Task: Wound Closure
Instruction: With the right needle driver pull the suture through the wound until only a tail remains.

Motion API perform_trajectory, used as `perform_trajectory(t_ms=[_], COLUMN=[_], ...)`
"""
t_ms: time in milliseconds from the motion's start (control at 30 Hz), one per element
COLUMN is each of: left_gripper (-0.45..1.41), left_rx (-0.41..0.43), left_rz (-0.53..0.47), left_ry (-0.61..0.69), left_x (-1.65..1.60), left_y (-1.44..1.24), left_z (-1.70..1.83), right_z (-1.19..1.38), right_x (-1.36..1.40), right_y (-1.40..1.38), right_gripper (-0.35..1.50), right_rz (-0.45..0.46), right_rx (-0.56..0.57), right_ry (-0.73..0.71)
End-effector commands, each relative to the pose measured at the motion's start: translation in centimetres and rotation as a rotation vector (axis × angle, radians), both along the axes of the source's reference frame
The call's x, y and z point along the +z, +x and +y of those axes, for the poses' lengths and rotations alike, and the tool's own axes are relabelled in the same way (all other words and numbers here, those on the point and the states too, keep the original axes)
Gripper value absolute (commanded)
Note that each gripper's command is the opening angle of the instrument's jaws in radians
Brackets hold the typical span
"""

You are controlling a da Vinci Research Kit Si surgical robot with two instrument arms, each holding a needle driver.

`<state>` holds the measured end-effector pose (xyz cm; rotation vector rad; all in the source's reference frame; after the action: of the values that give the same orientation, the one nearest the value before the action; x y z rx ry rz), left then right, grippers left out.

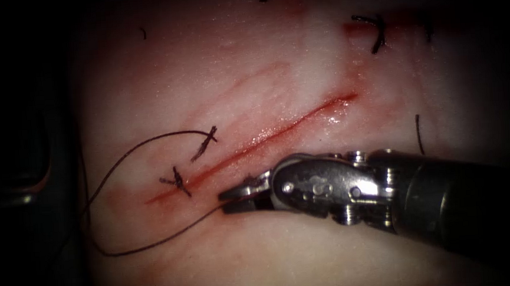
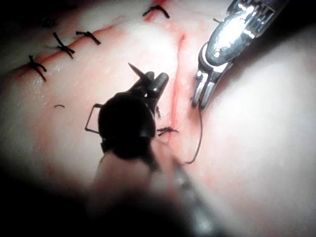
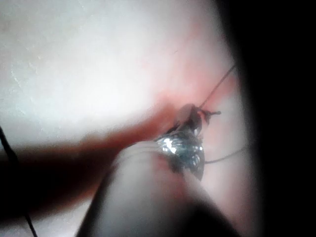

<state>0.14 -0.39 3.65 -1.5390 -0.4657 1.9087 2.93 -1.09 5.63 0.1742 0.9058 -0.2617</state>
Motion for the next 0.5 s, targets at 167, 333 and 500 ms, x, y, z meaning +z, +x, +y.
perform_trajectory(t_ms=[167,333,500], left_gripper=[-0.35,-0.35,-0.35], left_rx=[0.007,0.025,0.035], left_rz=[-0.007,-0.021,-0.029], left_ry=[-0.002,0.001,0.003], left_x=[0.03,0.01,0.0], left_y=[-0.07,-0.16,-0.21], left_z=[0.04,0.02,0.01], right_z=[-0.04,-0.27,-0.54], right_x=[-0.09,-0.28,-0.54], right_y=[-0.01,0.0,0.07], right_gripper=[-0.35,-0.35,-0.35], right_rz=[-0.037,-0.038,-0.034], right_rx=[-0.002,-0.052,-0.072], right_ry=[-0.035,-0.025,0.043])
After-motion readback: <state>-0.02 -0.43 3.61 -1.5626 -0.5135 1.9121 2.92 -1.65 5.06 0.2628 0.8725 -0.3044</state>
